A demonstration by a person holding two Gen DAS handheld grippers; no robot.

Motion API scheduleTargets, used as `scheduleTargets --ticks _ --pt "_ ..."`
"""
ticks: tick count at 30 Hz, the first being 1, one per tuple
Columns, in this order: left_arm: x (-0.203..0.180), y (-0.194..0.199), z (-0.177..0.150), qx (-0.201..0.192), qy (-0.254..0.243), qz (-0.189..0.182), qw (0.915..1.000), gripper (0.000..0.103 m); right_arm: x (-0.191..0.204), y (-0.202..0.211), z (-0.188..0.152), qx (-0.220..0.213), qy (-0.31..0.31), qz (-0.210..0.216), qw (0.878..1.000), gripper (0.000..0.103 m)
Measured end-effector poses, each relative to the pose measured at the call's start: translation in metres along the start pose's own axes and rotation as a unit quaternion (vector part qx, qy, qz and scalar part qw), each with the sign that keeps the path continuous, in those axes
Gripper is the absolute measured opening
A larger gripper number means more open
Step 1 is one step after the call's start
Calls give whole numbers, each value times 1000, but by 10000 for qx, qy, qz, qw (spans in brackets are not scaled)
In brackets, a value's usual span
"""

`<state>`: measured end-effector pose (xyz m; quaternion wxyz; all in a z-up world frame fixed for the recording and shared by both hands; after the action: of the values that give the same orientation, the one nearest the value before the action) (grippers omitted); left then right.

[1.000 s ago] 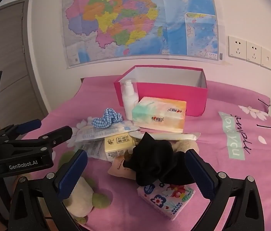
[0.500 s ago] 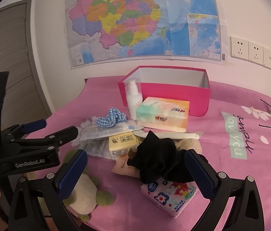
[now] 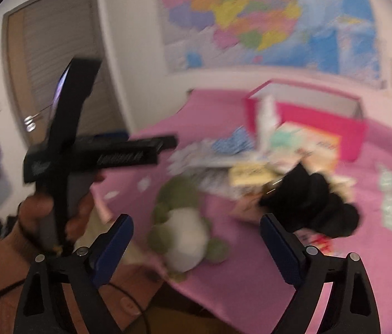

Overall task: Organize soft objects
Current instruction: 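Move the right gripper toward the green plush turtle, then grasp the green plush turtle with the right gripper and lift it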

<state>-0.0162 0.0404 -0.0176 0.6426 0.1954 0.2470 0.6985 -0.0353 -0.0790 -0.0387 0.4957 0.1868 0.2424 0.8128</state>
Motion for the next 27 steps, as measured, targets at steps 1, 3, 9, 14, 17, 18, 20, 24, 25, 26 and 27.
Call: scheduleTargets --ticks 1,3,9,14,17,18,20,24,25,26,27 --pt "1 0 -1 10 -15 6 10000 103 3 -6 -2 103 36 71 9999 90" --pt "3 -2 -2 57 -55 -49 10000 103 12 -23 -7 331 78 376 9987 86" --pt "7 -9 -6 252 -94 -367 9990 103 2 -54 -16 843 -193 460 9952 58" --pt "3 -16 -9 481 -299 -1032 9930 101 -27 -48 -11 657 -662 637 9936 48" --pt "-2 -19 -12 612 -524 -1518 9851 97 -38 -40 -3 477 -776 593 9941 43" --pt "-5 -23 -16 736 -679 -1773 9790 96 -41 -38 -1 427 -814 573 9941 42" --pt "-11 -30 -23 950 -866 -2036 9706 93 -48 -36 2 367 -901 530 9938 42" --pt "-21 -40 -33 1243 -1056 -2438 9560 82 -56 -36 3 366 -1117 620 9911 42" --pt "-21 -42 -32 1254 -1045 -2476 9550 82 -56 -33 1 371 -1152 643 9906 42" --pt "-22 -42 -30 1249 -1045 -2544 9533 82 -57 -34 2 370 -1165 636 9905 42" --pt "-21 -42 -28 1247 -1072 -2616 9511 82 -58 -35 4 371 -1177 621 9904 42"
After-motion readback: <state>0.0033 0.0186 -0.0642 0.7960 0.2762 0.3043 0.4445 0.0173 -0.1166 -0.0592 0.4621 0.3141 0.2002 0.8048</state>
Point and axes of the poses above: each gripper's, at about its wrist camera, not at the fingertips, and y roughly against the way its jaws point, x to its left, z to its top, the point moved 1 cm from there along -y, roughly the way its jaws point, and after that the axes turned 1 degree about -z, right-handed, at the moved point
